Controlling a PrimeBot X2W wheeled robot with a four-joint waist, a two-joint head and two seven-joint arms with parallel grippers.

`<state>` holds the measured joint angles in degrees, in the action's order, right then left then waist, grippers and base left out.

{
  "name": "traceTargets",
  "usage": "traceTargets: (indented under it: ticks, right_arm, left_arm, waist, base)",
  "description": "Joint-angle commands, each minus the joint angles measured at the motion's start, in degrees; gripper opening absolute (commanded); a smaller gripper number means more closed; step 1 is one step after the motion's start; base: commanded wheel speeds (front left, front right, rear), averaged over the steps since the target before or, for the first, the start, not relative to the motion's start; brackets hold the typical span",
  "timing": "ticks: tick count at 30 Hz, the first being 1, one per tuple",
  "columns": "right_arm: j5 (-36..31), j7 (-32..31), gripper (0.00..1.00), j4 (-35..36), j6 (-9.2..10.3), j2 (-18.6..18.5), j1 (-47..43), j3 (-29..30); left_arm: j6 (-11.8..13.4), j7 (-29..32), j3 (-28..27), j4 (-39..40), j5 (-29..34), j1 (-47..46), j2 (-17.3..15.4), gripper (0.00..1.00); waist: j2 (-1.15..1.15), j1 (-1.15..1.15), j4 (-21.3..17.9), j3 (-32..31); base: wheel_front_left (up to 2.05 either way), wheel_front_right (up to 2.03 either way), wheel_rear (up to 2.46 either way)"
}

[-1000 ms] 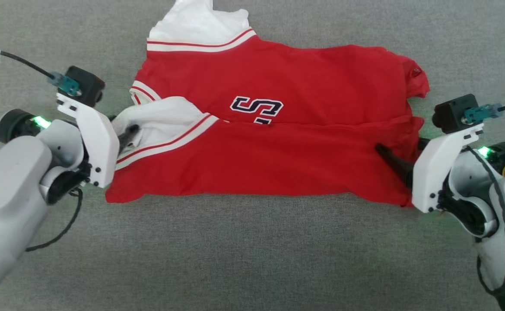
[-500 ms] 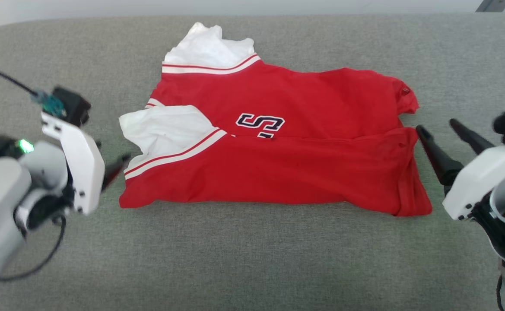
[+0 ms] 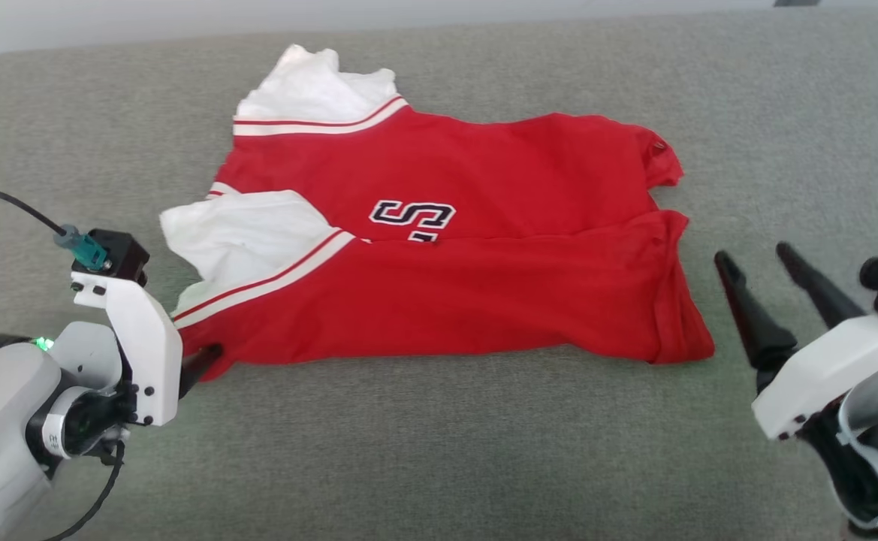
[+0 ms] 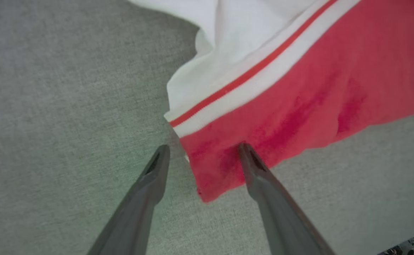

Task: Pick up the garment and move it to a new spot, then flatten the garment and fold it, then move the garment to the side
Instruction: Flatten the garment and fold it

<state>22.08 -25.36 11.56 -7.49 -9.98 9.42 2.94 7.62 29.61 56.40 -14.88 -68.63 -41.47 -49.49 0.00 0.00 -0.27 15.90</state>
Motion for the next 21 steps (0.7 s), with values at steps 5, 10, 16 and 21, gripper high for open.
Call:
traceTargets:
  ticks: [5, 10, 16, 21]
  right_arm:
    - [0.48, -3.42, 1.00, 0.39, -0.01, 1.75, -2.19, -0.72]
    - [0.89, -8.17, 1.00, -2.00, -0.01, 1.57, -1.21, -2.15]
    - [0.13, -14.52, 1.00, -7.26, -0.01, -0.55, 2.83, -2.80]
    - [-0.02, -18.89, 1.00, -12.27, -0.01, -1.60, 5.17, -3.73]
  left_arm:
    - [1.35, 2.43, -0.42, -4.49, -3.51, 1.38, 2.67, 1.00]
    - [-0.03, 4.54, 0.53, -7.85, -4.69, 1.02, 5.12, 0.00]
    - [-2.46, 3.61, 1.12, -10.69, -3.01, -1.14, 7.39, 0.00]
    - [-3.87, 3.08, 1.29, -11.71, -2.21, -2.66, 8.75, 0.00]
  waist:
    - [0.00, 0.00, -1.56, 1.64]
    - [0.00, 0.00, -1.73, 2.81]
    - [0.00, 0.00, -0.32, 3.94]
    - [0.00, 0.00, 1.09, 4.52]
  base:
    - [0.00, 0.00, 0.00]
    - [0.00, 0.00, 0.00]
    - [0.00, 0.00, 0.00]
    - [0.00, 0.00, 0.00]
